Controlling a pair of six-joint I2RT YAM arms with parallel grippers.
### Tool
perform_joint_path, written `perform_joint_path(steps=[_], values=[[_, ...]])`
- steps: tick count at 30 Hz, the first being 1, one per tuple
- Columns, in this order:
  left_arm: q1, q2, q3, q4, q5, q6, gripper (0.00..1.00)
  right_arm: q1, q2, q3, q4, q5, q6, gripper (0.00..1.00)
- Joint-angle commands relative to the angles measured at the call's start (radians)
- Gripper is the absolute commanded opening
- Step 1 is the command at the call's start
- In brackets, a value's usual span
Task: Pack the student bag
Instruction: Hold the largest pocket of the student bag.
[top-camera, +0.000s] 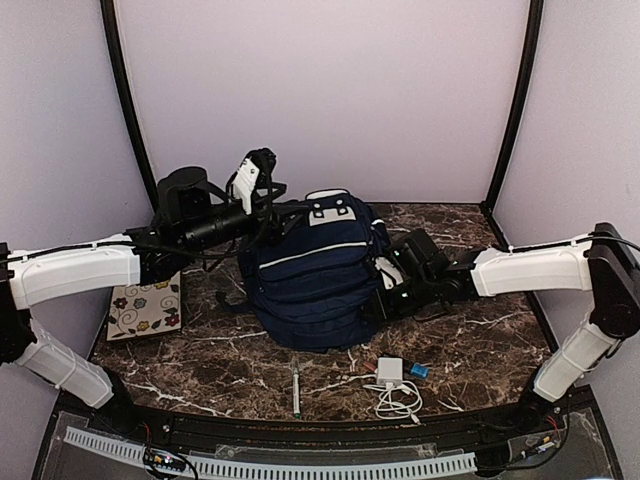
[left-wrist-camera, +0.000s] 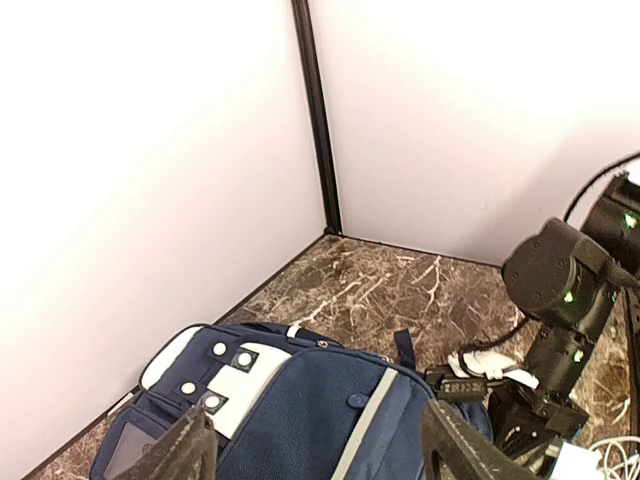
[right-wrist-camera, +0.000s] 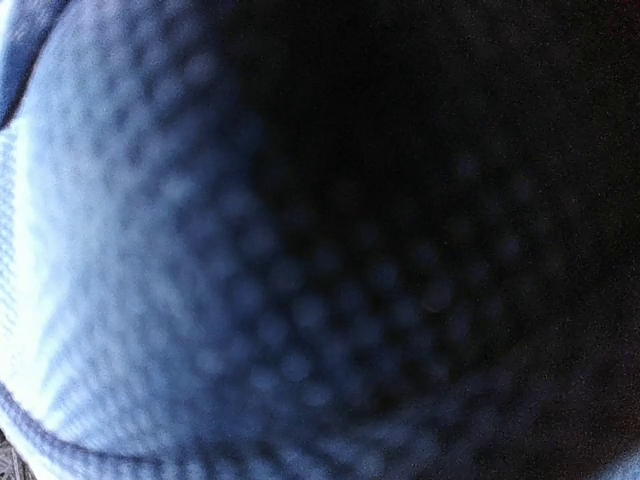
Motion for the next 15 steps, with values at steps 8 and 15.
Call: perform_joint_path(steps=[8, 15], values=[[-0.083, -0.02, -0.017, -0.306, 0.199, 0.256, 0.43, 0.01, -0.048, 0.034, 0.037, -0.014, -0.032, 0.0], [-0.269, -0.022, -0.156, -0.286, 0.084, 0.49, 0.47, 0.009, -0.048, 0.025, 0.077, -0.078, -0.004, 0.0]])
